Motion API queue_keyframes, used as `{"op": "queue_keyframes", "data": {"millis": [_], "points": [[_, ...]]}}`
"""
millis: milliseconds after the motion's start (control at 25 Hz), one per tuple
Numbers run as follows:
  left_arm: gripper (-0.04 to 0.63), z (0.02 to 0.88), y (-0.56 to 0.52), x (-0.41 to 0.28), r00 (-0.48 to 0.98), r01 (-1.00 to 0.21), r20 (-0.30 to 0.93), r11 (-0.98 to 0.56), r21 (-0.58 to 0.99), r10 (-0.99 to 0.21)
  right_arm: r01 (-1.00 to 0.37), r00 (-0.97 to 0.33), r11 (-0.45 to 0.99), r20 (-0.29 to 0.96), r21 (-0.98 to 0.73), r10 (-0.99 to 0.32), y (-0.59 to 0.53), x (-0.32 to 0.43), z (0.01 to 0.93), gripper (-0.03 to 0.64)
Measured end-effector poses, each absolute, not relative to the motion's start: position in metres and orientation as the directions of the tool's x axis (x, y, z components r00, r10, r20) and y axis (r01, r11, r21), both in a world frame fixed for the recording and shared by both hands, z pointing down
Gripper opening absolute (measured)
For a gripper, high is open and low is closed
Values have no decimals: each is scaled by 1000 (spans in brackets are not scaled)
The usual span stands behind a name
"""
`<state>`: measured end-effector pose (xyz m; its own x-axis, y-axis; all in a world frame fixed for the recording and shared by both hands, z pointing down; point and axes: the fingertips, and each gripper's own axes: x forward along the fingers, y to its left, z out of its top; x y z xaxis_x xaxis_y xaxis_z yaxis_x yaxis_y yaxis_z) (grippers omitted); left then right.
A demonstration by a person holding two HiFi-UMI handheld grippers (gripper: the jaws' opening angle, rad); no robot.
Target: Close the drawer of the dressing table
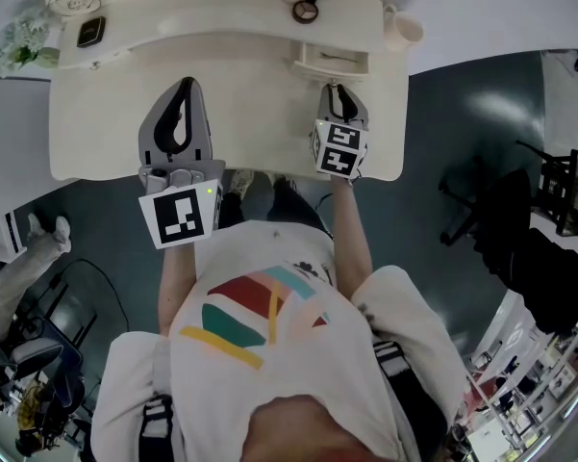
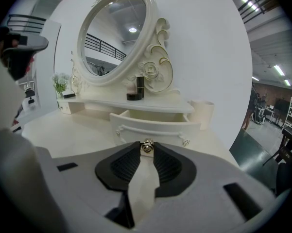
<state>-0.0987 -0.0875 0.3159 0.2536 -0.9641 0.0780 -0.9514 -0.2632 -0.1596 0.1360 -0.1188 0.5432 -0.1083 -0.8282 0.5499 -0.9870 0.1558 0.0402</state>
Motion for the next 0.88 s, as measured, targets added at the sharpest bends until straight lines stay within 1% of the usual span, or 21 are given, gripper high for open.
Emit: {"op": "queue_keyframes", "data": {"millis": [880], "points": [[6,320,-96,-105,243,-953,86,-255,-163,-966,-984,-97,164,555,71,-826,-135,136,544,74]]}}
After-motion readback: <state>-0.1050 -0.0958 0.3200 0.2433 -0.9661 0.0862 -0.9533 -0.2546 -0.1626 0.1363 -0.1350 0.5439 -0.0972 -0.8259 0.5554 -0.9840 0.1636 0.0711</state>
